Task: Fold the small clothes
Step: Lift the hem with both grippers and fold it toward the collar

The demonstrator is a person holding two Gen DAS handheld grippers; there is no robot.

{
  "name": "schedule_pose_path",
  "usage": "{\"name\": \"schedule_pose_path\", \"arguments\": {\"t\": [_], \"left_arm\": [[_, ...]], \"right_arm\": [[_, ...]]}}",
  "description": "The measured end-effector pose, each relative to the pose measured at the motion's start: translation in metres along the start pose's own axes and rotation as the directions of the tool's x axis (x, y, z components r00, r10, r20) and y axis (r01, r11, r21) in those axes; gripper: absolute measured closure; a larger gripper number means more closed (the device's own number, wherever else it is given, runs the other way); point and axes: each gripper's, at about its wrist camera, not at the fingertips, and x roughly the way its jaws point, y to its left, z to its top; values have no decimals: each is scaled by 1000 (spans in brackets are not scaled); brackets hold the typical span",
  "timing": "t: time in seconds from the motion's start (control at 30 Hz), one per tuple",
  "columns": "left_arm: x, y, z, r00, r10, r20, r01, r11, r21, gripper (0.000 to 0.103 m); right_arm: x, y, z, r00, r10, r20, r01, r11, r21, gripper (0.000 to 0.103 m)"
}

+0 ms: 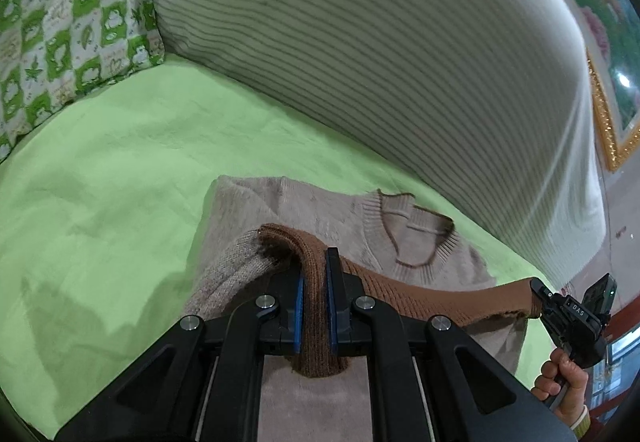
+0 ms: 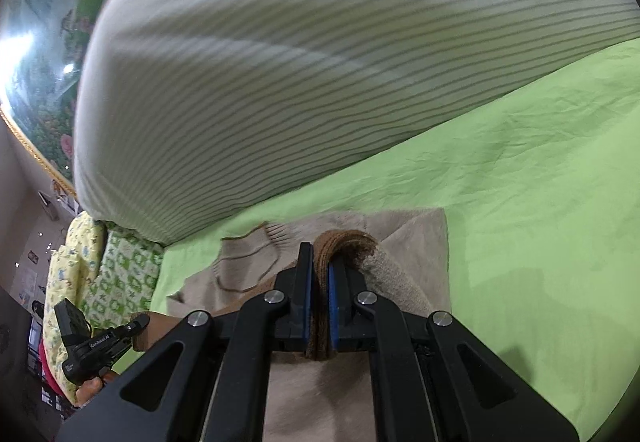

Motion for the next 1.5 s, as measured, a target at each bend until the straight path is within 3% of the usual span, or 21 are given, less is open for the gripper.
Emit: {"name": "schedule_pose_path", "arguments": {"t": [0.3,0.43,0.53,0.6,0.63,0.8,1.0,1.2,1.37,1.43,1.5], "left_arm": [[56,11,13,996,78,-52,-80,996,-30,94],[66,15,12,992,98,-79,-102,994,-48,84],[53,6,12,993,104,-46,-105,994,-17,64],[39,-1,12,991,137,-8,-137,990,26,50],[33,-4,12,989,147,7,-147,988,37,47],[11,-19,4,992,123,12,-124,986,111,47],[-3,-50,-37,997,41,-70,-22,968,252,47],[4,-86,-92,977,-20,-211,107,906,409,47],[20,-112,-125,953,-42,-299,197,838,509,47],[29,-116,-133,951,-20,-308,194,817,544,47],[42,-115,-134,948,-1,-317,184,815,549,47]], "right_arm": [[40,-22,9,999,-22,-47,23,999,30,94],[55,-26,11,993,-78,-86,80,996,28,88],[46,-23,14,994,-89,-59,89,996,4,68],[34,-19,16,995,-99,-18,98,995,-11,49],[28,-19,17,996,-94,-2,94,995,-13,49],[1,-10,15,998,-60,15,61,998,-27,49],[-22,17,-15,999,-9,-31,5,993,-116,49],[-17,54,-59,985,44,-165,-88,958,-271,49],[1,65,-88,947,134,-293,-222,930,-293,49],[12,70,-101,928,137,-347,-254,913,-319,63],[24,75,-113,911,111,-397,-261,901,-348,84]]}}
